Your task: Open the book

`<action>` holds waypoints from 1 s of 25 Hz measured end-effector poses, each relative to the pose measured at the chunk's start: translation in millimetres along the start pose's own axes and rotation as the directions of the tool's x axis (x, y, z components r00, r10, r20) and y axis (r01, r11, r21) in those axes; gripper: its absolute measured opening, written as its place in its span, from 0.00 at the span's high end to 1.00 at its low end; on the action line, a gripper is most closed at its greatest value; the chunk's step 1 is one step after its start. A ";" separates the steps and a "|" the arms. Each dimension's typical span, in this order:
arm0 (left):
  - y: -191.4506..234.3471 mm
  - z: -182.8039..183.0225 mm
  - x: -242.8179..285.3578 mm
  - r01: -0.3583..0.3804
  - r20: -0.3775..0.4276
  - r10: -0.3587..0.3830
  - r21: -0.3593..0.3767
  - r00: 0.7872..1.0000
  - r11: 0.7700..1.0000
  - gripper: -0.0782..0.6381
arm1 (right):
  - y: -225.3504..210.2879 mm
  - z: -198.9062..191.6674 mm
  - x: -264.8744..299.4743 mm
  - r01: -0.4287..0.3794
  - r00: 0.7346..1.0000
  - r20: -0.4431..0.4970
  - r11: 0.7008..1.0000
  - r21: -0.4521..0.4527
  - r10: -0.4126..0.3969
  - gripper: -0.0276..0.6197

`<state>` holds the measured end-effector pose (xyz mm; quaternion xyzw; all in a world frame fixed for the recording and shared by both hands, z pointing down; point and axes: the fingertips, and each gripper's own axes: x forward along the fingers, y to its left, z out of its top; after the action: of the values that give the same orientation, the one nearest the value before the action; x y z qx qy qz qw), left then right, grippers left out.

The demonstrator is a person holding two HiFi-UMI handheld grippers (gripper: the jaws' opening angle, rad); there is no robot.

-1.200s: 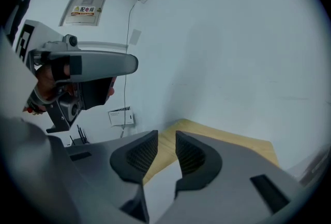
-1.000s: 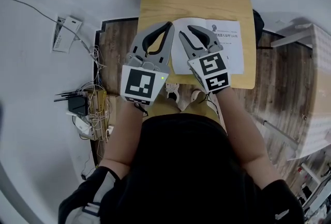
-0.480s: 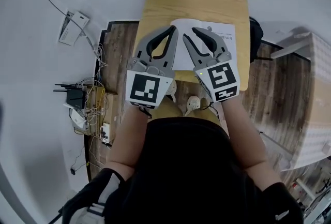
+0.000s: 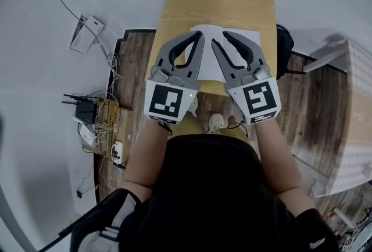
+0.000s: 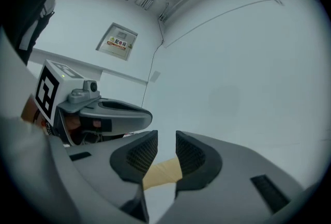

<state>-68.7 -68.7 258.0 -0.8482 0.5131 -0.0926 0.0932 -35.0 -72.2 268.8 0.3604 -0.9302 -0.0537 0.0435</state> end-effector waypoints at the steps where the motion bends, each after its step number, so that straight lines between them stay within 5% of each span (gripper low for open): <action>1: -1.7 3.7 0.5 0.004 0.005 -0.004 0.005 1.000 1.000 0.88 | -3.4 7.6 -4.0 0.004 1.000 0.018 1.000 -0.005 -0.004 0.78; 11: -15.6 35.5 3.1 0.045 0.095 -0.047 0.015 0.994 0.999 0.88 | -26.5 38.0 -44.8 0.050 0.995 0.087 0.995 -0.089 -0.042 0.78; 19: -26.9 49.0 -5.6 0.158 0.148 -0.129 -0.204 0.980 0.966 0.88 | -28.3 44.7 -73.1 0.062 0.994 0.101 0.991 -0.115 -0.051 0.78; 25: -32.3 54.5 -8.0 0.128 0.143 -0.110 -0.125 0.984 0.984 0.88 | -32.7 46.9 -93.7 0.090 0.991 0.110 0.991 -0.096 -0.079 0.78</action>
<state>-31.0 -43.5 213.0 -0.8860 0.4591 -0.0057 0.0653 50.2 -29.8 214.0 0.3936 -0.9111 -0.1215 0.0100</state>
